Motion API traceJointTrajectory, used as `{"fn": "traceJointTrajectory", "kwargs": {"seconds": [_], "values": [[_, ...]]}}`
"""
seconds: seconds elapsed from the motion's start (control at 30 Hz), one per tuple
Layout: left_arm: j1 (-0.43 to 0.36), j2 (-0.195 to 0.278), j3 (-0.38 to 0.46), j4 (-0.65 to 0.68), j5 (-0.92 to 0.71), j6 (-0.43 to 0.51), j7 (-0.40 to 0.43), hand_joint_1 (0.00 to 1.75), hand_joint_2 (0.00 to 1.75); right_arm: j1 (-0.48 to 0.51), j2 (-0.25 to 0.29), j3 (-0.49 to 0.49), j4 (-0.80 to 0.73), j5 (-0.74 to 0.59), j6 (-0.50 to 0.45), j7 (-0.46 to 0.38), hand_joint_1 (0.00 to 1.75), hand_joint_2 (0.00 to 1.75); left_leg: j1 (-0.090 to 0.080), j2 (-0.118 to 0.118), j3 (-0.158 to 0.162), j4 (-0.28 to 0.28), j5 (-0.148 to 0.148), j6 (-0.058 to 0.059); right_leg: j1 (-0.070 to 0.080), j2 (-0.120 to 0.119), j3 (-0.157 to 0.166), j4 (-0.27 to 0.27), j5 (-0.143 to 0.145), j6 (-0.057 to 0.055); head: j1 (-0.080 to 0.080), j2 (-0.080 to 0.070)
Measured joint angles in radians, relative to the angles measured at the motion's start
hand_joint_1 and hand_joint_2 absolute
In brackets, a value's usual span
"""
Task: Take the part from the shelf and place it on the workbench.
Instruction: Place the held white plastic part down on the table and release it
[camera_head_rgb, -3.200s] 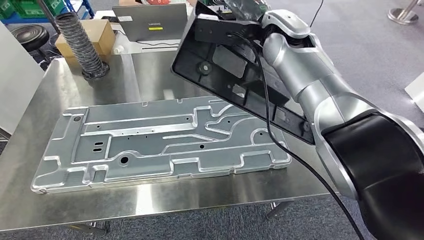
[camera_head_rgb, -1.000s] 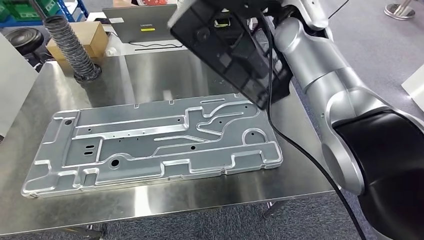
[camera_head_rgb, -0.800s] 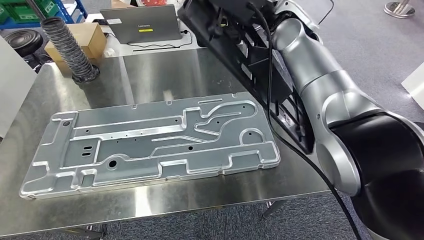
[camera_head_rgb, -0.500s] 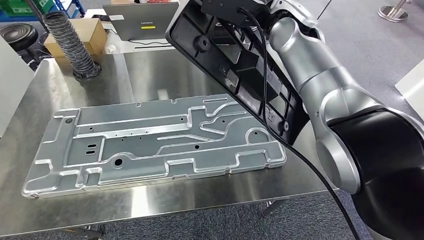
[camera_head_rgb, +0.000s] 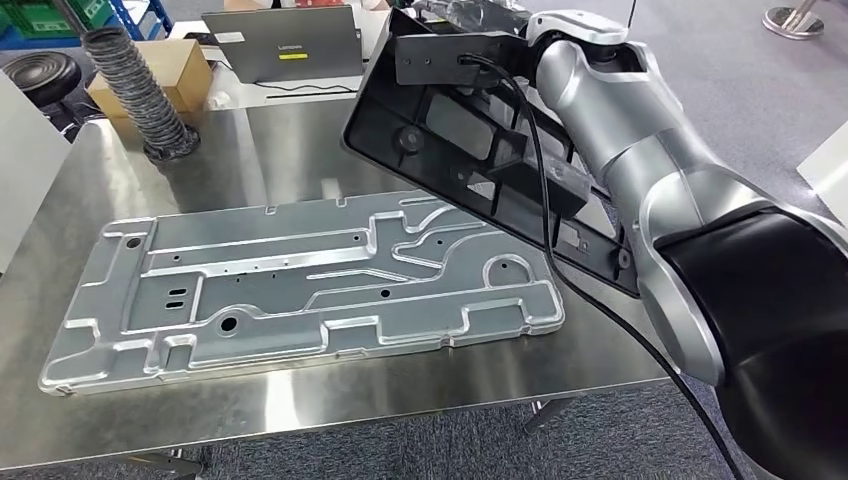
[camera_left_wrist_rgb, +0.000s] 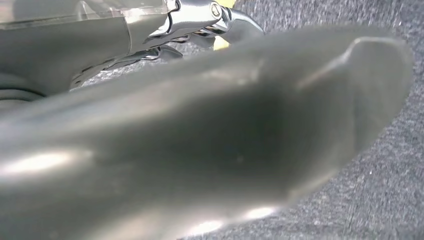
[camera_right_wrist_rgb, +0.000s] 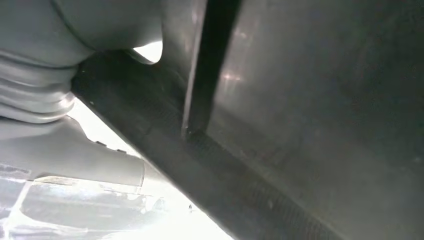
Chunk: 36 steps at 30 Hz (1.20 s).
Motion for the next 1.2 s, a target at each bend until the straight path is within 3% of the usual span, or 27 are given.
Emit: {"fn": "traceJointTrajectory", "kwargs": {"seconds": [0.03, 0.1, 0.17, 0.2, 0.23, 0.27, 0.33, 0.37, 0.5, 0.57, 0.63, 0.67, 0.7, 0.73, 0.8, 0.87, 0.97, 1.03, 1.13, 1.17, 1.2], "values": [[0.0, 0.0, 0.001, 0.0, -0.002, 0.0, 0.0, 0.0, 0.0, -0.005, 0.004, 0.017, 0.005, 0.014, 0.047, 0.007, 0.0, 0.0, 0.001, 0.001, -0.015, 0.036, -0.023, -0.005, -0.003, -0.001, 0.002, -0.005, 0.002, -0.004, -0.002, 0.0], [-0.001, 0.001, 0.002, 0.0, -0.006, 0.0, 0.0, 0.0, 0.0, -0.006, 0.013, 0.051, 0.02, 0.028, 0.164, 0.024, 0.0, 0.0, 0.004, 0.002, -0.07, 0.161, -0.086, -0.014, -0.003, -0.001, 0.004, -0.006, 0.003, -0.009, -0.005, 0.0], [-0.001, 0.001, 0.004, 0.0, -0.007, 0.0, 0.002, 0.0, 0.0, 0.006, 0.018, 0.074, 0.034, 0.031, 0.238, 0.04, 0.0, 0.0, 0.006, 0.002, -0.118, 0.258, -0.114, -0.018, -0.001, -0.001, 0.004, -0.005, 0.002, -0.009, -0.005, 0.0], [0.0, 0.001, 0.004, 0.0, -0.008, 0.0, 0.004, 0.0, 0.0, 0.01, 0.019, 0.081, 0.039, 0.03, 0.252, 0.044, 0.0, 0.0, 0.006, 0.002, -0.117, 0.253, -0.1, -0.018, -0.001, -0.001, 0.004, -0.004, 0.001, -0.009, -0.005, 0.0], [0.001, 0.001, 0.005, 0.0, -0.008, 0.0, 0.005, 0.0, 0.0, 0.012, 0.02, 0.086, 0.043, 0.027, 0.255, 0.047, 0.0, 0.0, 0.006, 0.003, -0.096, 0.207, -0.068, -0.017, -0.001, -0.001, 0.005, -0.003, 0.0, -0.008, -0.005, 0.0], [0.001, 0.001, 0.006, 0.0, -0.008, 0.0, 0.007, 0.0, 0.0, 0.013, 0.02, 0.09, 0.045, 0.022, 0.249, 0.049, 0.0, 0.0, 0.006, 0.003, -0.062, 0.134, -0.03, -0.014, -0.001, 0.0, 0.005, -0.001, -0.002, -0.007, -0.005, 0.0], [0.001, 0.001, 0.009, 0.0, -0.008, 0.0, 0.009, 0.0, 0.0, 0.011, 0.021, 0.092, 0.046, 0.013, 0.211, 0.056, 0.0, 0.0, 0.002, 0.003, -0.003, 0.014, 0.012, -0.005, 0.002, 0.002, 0.005, 0.003, -0.005, 0.0, -0.005, 0.0], [0.001, 0.0, 0.01, 0.0, -0.008, 0.0, 0.009, 0.0, 0.0, 0.011, 0.021, 0.092, 0.047, 0.011, 0.196, 0.059, 0.0, 0.0, 0.0, 0.003, 0.009, -0.013, 0.016, 0.0, 0.003, 0.002, 0.003, 0.004, -0.005, 0.004, -0.005, 0.0], [0.005, -0.004, 0.013, 0.0, -0.01, 0.0, 0.01, 0.0, 0.0, 0.01, 0.028, 0.092, 0.051, -0.031, 0.226, 0.045, 0.0, 0.0, 0.002, 0.002, 0.015, -0.028, 0.02, 0.023, 0.003, 0.002, -0.002, 0.015, -0.016, 0.024, -0.003, 0.0], [0.002, -0.006, 0.014, 0.0, -0.012, 0.0, 0.01, 0.0, 0.0, 0.008, 0.034, 0.089, 0.051, -0.057, 0.217, 0.041, 0.0, 0.0, 0.005, 0.004, 0.017, -0.034, 0.023, 0.033, 0.0, 0.001, -0.04, 0.099, -0.066, 0.033, -0.003, 0.0], [0.0, -0.006, 0.014, 0.0, -0.013, 0.0, 0.01, 0.0, 0.0, 0.008, 0.039, 0.085, 0.053, -0.072, 0.231, 0.04, 0.0, 0.0, 0.004, 0.004, 0.016, -0.033, 0.023, 0.037, -0.002, 0.001, -0.104, 0.239, -0.127, 0.039, -0.002, 0.0], [-0.001, -0.007, 0.015, 0.0, -0.013, 0.0, 0.01, 0.0, 0.0, 0.013, 0.041, 0.083, 0.053, -0.077, 0.221, 0.039, 0.0, 0.0, 0.004, 0.003, 0.016, -0.032, 0.023, 0.038, -0.003, 0.001, -0.128, 0.288, -0.138, 0.04, -0.002, 0.0], [0.0, -0.007, 0.015, 0.0, -0.013, 0.0, 0.01, 0.0, 0.0, 0.018, 0.043, 0.08, 0.051, -0.08, 0.181, 0.039, 0.0, 0.0, 0.004, 0.002, 0.016, -0.03, 0.022, 0.038, -0.005, 0.001, -0.134, 0.298, -0.131, 0.041, -0.002, 0.0], [0.001, -0.008, 0.015, 0.0, -0.013, 0.0, 0.01, 0.0, 0.0, 0.021, 0.046, 0.076, 0.049, -0.079, 0.13, 0.038, 0.0, 0.0, 0.004, 0.001, 0.016, -0.028, 0.021, 0.037, -0.007, 0.001, -0.12, 0.265, -0.105, 0.04, -0.002, 0.0], [0.002, -0.011, 0.015, 0.0, -0.013, 0.001, 0.009, 0.0, 0.0, 0.013, 0.051, 0.073, 0.047, -0.07, 0.076, 0.035, 0.0, 0.0, 0.002, 0.0, 0.016, -0.022, 0.016, 0.032, -0.006, 0.001, -0.052, 0.126, -0.039, 0.034, -0.002, 0.0], [0.001, -0.013, 0.016, 0.0, -0.013, 0.002, 0.009, 0.0, 0.0, 0.008, 0.057, 0.074, 0.047, -0.069, 0.066, 0.027, 0.0, 0.0, 0.0, 0.0, 0.013, -0.017, 0.013, 0.024, -0.003, 0.001, -0.008, 0.029, -0.01, 0.026, -0.003, 0.0], [0.002, -0.015, 0.016, 0.0, -0.014, 0.005, 0.011, 0.0, 0.0, 0.013, 0.061, 0.073, 0.047, -0.074, 0.062, 0.01, 0.0, 0.0, 0.0, 0.0, 0.011, -0.02, 0.012, 0.009, 0.0, 0.001, -0.002, 0.008, -0.006, 0.011, -0.003, 0.0], [0.003, -0.015, 0.017, 0.0, -0.015, 0.015, 0.02, 0.0, 0.0, 0.016, 0.063, 0.071, 0.046, -0.089, 0.045, -0.001, 0.0, 0.0, 0.002, 0.001, -0.001, 0.009, -0.011, -0.001, -0.004, -0.001, 0.003, -0.002, -0.001, -0.001, -0.004, 0.0], [0.01, -0.015, 0.019, 0.0, -0.022, 0.048, 0.058, 0.0, 0.0, 0.019, 0.064, 0.05, 0.038, -0.136, -0.066, -0.012, 0.0, 0.0, 0.005, 0.003, -0.08, 0.191, -0.102, -0.013, -0.006, -0.002, 0.006, -0.006, 0.001, -0.007, -0.006, 0.0], [0.013, -0.014, 0.022, 0.0, -0.024, 0.061, 0.072, 0.0, 0.0, 0.019, 0.064, 0.041, 0.037, -0.144, -0.087, -0.011, 0.0, 0.0, 0.006, 0.003, -0.106, 0.246, -0.119, -0.016, -0.005, -0.001, 0.006, -0.006, 0.0, -0.008, -0.006, 0.0], [0.016, -0.011, 0.025, 0.0, -0.023, 0.074, 0.085, 0.0, 0.0, 0.017, 0.064, 0.033, 0.036, -0.147, -0.089, -0.007, 0.0, 0.0, 0.006, 0.003, -0.118, 0.268, -0.117, -0.017, -0.005, -0.001, 0.007, -0.005, -0.001, -0.008, -0.006, 0.0]]}}
